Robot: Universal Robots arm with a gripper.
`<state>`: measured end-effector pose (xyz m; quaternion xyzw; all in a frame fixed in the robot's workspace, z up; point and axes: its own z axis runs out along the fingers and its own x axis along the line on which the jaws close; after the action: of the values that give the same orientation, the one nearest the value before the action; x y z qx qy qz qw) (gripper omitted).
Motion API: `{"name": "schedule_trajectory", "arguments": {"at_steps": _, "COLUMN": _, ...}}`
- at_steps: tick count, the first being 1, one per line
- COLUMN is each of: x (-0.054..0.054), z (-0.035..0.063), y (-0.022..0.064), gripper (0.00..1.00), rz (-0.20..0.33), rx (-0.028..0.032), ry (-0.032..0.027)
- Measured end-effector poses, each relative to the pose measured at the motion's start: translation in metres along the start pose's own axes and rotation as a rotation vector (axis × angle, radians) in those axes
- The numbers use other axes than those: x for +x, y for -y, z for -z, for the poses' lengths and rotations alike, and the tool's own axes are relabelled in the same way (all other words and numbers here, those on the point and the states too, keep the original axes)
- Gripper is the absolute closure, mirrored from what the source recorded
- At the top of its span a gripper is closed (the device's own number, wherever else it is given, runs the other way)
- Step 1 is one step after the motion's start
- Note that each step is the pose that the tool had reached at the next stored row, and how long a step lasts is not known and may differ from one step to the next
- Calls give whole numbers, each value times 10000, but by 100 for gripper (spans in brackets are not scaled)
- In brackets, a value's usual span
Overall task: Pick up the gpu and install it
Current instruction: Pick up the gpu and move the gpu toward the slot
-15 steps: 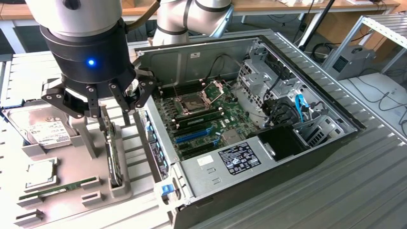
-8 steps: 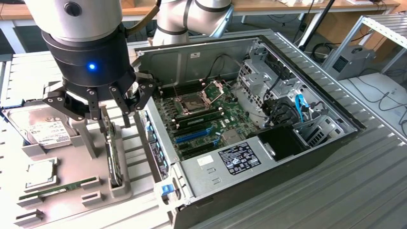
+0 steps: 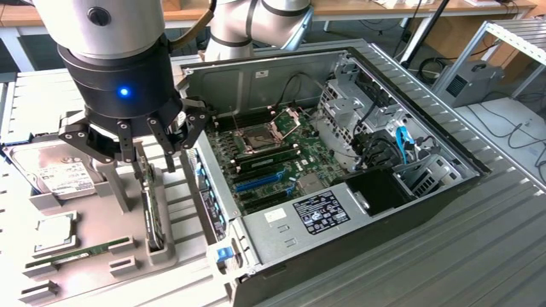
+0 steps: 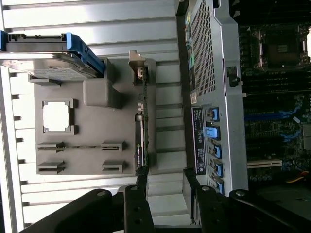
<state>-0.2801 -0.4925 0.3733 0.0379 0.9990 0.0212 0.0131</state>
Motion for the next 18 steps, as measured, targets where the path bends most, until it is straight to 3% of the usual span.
{"name": "schedule_trajectory", "arguments": {"at_steps": 18, "x": 1, "z": -33, "y": 1, "gripper": 58, "rz": 0, "rx": 0, "ry": 0}}
